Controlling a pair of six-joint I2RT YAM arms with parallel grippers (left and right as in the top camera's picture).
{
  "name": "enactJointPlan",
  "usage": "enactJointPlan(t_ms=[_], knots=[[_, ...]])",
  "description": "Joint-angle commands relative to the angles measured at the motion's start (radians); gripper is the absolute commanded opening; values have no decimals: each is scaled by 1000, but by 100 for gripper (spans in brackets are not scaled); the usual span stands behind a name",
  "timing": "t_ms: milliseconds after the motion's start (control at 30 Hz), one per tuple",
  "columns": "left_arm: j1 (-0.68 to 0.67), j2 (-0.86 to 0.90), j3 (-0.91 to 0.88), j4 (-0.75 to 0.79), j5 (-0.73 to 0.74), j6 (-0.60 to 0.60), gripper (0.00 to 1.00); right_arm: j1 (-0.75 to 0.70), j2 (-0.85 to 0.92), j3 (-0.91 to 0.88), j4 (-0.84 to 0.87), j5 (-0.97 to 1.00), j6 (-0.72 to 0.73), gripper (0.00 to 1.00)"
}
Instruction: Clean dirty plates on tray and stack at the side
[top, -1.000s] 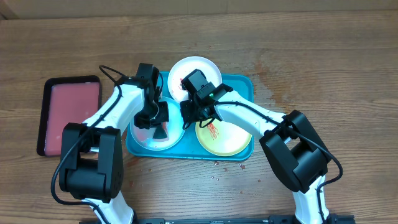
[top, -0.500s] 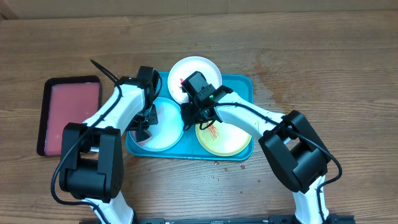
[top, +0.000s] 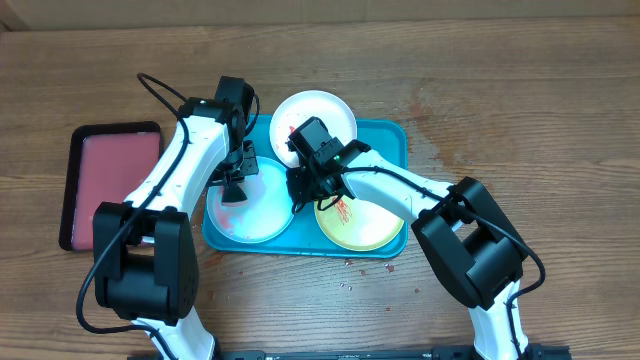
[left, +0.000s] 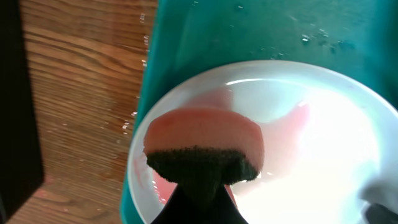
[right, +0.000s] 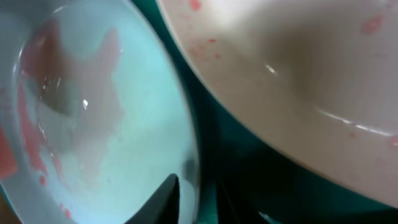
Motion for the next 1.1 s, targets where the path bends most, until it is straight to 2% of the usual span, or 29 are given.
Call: enactJointPlan(t_ms=[0, 100, 300, 500, 667, 767, 900, 1067], knots=[[19, 5, 29, -23, -102, -24, 4, 6, 32, -3, -3, 15, -1, 18], [39, -13, 76, -60, -103, -42, 4, 6, 32, 24, -29, 32, -8, 4], [134, -108, 179, -78, -93, -45, 4, 6, 28, 129, -124, 100, -59, 4], [317, -195, 184, -91, -42, -45, 4, 6, 13, 280, -200, 132, -109, 4], [463, -193, 183, -108, 76, -44, 4, 10, 2, 428, -306, 290, -141, 4], [531, -192, 183, -106, 137, -44, 4, 10, 0, 516, -372, 470, -144, 4], [592, -192, 183, -101, 140, -44, 4, 12, -3, 608, -438, 665, -281, 4], [607, -190, 171, -45, 137, -44, 3, 34, -3, 627, -471, 741, -431, 4]])
